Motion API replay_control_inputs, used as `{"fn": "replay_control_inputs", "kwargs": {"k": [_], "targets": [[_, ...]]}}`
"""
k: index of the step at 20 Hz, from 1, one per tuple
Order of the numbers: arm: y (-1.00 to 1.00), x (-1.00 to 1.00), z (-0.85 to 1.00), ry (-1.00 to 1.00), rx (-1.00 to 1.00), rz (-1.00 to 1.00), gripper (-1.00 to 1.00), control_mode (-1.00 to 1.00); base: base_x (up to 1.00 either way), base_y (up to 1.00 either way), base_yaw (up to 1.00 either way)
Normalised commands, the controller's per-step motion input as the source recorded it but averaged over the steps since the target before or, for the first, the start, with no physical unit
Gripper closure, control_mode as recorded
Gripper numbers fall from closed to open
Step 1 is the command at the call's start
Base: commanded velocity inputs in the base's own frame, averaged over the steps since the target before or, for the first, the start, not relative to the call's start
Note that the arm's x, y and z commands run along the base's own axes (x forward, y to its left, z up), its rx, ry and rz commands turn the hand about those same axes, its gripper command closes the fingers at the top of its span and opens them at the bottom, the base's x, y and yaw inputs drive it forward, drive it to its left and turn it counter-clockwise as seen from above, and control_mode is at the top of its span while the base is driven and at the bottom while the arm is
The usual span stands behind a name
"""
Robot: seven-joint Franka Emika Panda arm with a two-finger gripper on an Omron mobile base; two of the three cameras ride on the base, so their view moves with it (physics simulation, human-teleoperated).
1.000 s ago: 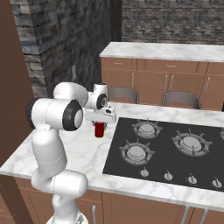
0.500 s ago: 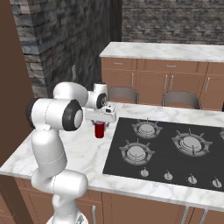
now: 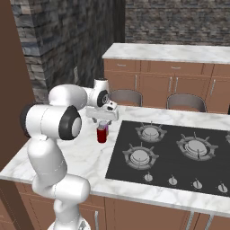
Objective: Four empty soda cans are scattered around the kitchen. Gather all the cans and cluster them next to the stove for recycling.
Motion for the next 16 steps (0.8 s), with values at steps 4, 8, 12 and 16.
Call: {"fn": "replay_control_inputs", "kwargs": {"k": [4, 8, 12, 16], "targets": [[0.28, -0.36, 0.11, -0.05, 0.0, -0.05, -1.0, -1.0, 0.0, 0.0, 0.0], [0.32, -0.33, 0.08, -0.02, 0.0, -0.01, -1.0, -1.0, 0.0, 0.0, 0.0], [0.29, -0.47, 0.19, 0.0, 0.0, -0.01, -1.0, -1.0, 0.0, 0.0, 0.0], [0.26, -0.62, 0.12, 0.0, 0.0, -0.02, -1.0, -1.0, 0.0, 0.0, 0.0]]}}
